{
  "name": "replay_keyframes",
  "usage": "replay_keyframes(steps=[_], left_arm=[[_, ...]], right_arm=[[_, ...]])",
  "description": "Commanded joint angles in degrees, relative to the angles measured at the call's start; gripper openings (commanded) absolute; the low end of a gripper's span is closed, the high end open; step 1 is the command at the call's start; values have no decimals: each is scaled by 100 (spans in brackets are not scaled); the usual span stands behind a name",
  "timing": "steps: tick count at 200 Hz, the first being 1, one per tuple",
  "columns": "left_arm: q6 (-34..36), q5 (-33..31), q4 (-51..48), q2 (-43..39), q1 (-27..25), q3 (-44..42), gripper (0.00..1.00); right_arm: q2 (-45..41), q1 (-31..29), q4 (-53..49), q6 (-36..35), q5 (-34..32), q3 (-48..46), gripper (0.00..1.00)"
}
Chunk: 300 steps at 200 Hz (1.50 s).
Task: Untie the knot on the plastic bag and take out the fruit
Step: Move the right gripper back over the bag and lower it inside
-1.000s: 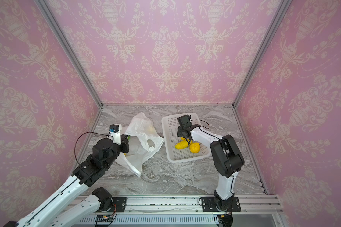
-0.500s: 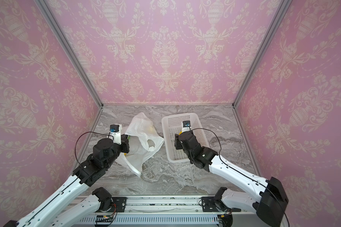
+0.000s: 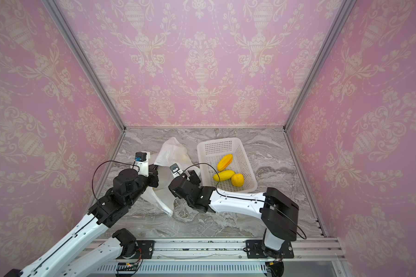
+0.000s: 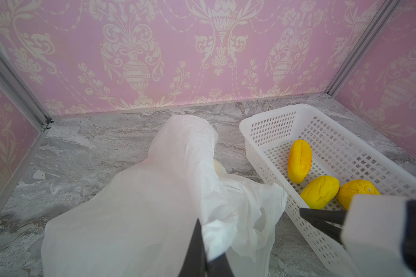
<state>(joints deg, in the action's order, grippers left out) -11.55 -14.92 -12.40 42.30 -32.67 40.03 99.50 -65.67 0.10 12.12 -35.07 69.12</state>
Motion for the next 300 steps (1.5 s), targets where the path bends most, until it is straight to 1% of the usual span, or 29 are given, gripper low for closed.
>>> replay_keyframes(steps=[1,13,25,34,41,48,59,67,73,91,114,116,137,151,156,164,180,184,192,202,230,246,256,276,300], left_arm=[[-111,205,49,-113,55,-39,0],[-112,244,53,-124,58,-41,0],[-114,268,59,-134,58,-39,0],[-119,270,51,-146,59,-39,0],[-117,267,49,-157,59,-39,0],[-115,262,52,-161,59,-43,0],[-112,259,58,-161,59,-39,0],[-112,272,71,-153,59,-39,0],[-114,273,78,-144,59,-39,0],[-115,271,78,-101,59,-15,0],[-128,260,67,-87,63,-15,0],[-126,263,64,-90,60,-16,0],[-136,277,66,-92,59,-31,0],[-147,297,53,-72,54,-15,0],[-154,309,45,-59,58,-14,0],[-151,323,38,-48,59,-13,0],[-146,351,42,-13,59,-4,0],[-146,348,43,-10,59,-4,0],[-150,349,38,3,59,5,0],[-151,341,41,9,59,11,0],[-143,324,46,43,59,22,0],[-141,330,60,53,59,22,0],[-145,327,55,59,59,22,0],[-143,318,50,45,59,18,0],[-146,311,42,12,59,2,0]], right_arm=[[545,18,-193,136,-734,663,91],[895,58,-383,215,-1089,1044,91],[1145,135,-729,360,-1442,1390,87],[1253,217,-1000,522,-1648,1586,80],[1265,282,-1183,644,-1776,1661,73],[1204,345,-1253,734,-1871,1643,61],[1012,419,-1264,862,-2049,1466,45],[809,461,-1173,886,-2098,1263,36],[621,480,-1053,856,-2122,1083,31],[68,489,-658,769,-2239,505,21],[-595,498,-345,730,-2311,-119,13],[-671,501,-311,730,-2311,-287,12],[-1126,528,-111,644,-2213,-765,13],[-1353,567,-248,713,-2137,-897,15],[-1423,579,-339,748,-2138,-922,17],[-1525,573,-418,766,-2072,-964,25],[-1764,551,-282,528,-1672,-1137,54],[-1823,542,-221,466,-1590,-1204,59],[-1938,469,-64,332,-1467,-1332,67],[-2085,395,139,163,-1381,-1506,72],[-2546,-2,738,-383,-1266,-1962,73],[-2697,-411,1247,-883,-1213,-2148,69],[-2680,-660,1589,-1125,-1218,-2208,65],[-2335,-1030,2398,-1294,-1169,-2252,58],[-1375,-1360,3490,-1335,-1105,-2096,52]])
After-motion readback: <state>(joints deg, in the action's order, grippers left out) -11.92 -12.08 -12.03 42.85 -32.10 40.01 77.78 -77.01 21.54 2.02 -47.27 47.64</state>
